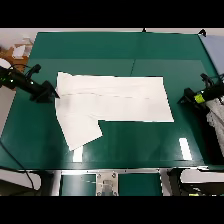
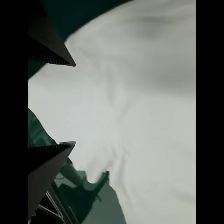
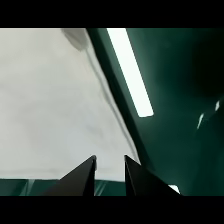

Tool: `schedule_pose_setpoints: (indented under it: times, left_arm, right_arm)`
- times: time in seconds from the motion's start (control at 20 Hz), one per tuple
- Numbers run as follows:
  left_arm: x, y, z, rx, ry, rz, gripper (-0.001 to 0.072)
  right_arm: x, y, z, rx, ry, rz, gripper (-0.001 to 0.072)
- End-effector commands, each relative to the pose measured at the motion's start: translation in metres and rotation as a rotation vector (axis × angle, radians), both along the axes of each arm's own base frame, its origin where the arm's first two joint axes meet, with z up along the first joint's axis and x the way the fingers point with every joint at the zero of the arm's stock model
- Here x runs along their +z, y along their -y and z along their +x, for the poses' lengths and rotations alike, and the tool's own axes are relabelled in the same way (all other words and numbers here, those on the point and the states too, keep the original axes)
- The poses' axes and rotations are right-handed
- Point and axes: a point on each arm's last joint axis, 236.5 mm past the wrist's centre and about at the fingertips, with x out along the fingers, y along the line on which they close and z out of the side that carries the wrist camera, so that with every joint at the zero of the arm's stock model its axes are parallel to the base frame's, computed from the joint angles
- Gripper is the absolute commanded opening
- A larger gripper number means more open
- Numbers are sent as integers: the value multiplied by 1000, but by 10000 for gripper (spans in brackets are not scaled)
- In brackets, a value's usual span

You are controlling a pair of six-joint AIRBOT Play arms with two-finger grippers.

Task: Fold the shirts.

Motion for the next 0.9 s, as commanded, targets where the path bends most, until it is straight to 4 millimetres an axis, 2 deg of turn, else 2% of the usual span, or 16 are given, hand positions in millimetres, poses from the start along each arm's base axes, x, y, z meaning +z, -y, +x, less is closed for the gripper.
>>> schedule_pose_setpoints:
  times: [0.0, 0.1, 0.15, 0.25, 0.3, 0.4, 0.5, 0.65, 0.8, 0.85]
  left_arm:
    - [-9, -22, -78, 0, -54, 182, 535]
    - [-19, -19, -115, 53, -32, 230, 535]
    - [-28, -13, -128, 110, -19, 234, 536]
    - [-44, 10, -139, 211, 7, 159, 535]
    - [-53, 24, -143, 253, -1, 101, 535]
    - [-71, 42, -148, 292, -22, 45, 535]
    - [-82, 52, -141, 324, 9, 36, 534]
    - [-91, 62, -127, 335, 43, 41, 534]
    - [-98, 72, -119, 386, 20, -2, 534]
    - [-96, 73, -112, 398, 42, -13, 493]
  right_arm:
    - [-17, 6, -66, -123, -9, -48, 235]
    - [-28, -6, -100, -219, -6, -12, 235]
    - [-32, -13, -109, -262, 6, 6, 238]
    - [-43, -24, -120, -311, 33, 11, 400]
    - [-47, -30, -120, -331, 45, 24, 407]
    - [-53, -41, -112, -353, 90, 55, 407]
    - [-54, -52, -95, -380, 151, 80, 410]
    - [-57, -60, -72, -399, 215, 69, 410]
    - [-71, -73, -60, -447, 189, 116, 410]
    - [-78, -75, -59, -462, 172, 124, 410]
